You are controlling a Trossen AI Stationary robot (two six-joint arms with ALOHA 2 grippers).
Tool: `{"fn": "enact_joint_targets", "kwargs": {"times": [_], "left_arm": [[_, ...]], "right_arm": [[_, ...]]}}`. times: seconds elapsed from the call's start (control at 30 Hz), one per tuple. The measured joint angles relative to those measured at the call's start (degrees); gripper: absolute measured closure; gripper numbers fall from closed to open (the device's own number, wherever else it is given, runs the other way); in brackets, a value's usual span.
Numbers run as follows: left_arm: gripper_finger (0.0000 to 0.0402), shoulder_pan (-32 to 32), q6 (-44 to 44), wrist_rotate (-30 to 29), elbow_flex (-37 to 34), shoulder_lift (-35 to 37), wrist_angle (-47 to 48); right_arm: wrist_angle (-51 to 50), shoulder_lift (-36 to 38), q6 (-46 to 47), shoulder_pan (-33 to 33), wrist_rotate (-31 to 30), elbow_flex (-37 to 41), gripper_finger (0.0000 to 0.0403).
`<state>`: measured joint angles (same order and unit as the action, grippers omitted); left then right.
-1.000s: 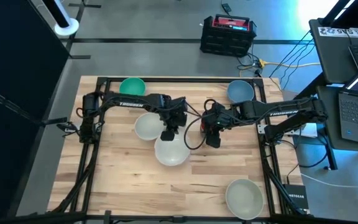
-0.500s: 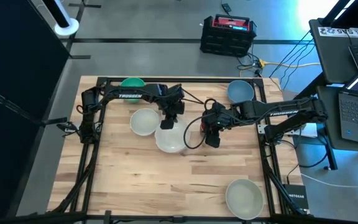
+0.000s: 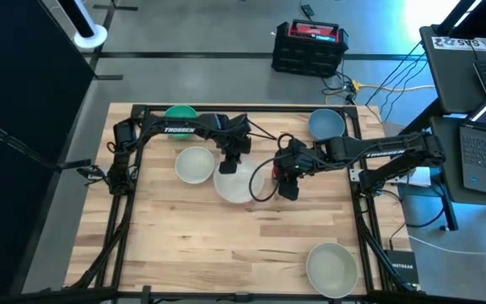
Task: Nest bowls inside each other
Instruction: Move the pink bowl to the middle of the table
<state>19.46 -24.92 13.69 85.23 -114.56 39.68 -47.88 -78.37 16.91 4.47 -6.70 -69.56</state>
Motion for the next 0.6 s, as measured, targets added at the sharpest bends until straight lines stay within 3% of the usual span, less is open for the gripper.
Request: {"fn": "enact_joint_targets", "kwargs": {"times": [0.23,0.6], "left_arm": [[0.0349,-0.04,0.13,0.32,0.12,0.0,0.53],[0.0348,0.13,-4.99,-0.17,10.86,0.07,18.32]], "right_arm": [[0.01,-0.16,-0.01,0.0,-0.33,0.0,0.021],[-0.29,-0.26,-0.28,0.0,-0.34,0.0,0.021]]}}
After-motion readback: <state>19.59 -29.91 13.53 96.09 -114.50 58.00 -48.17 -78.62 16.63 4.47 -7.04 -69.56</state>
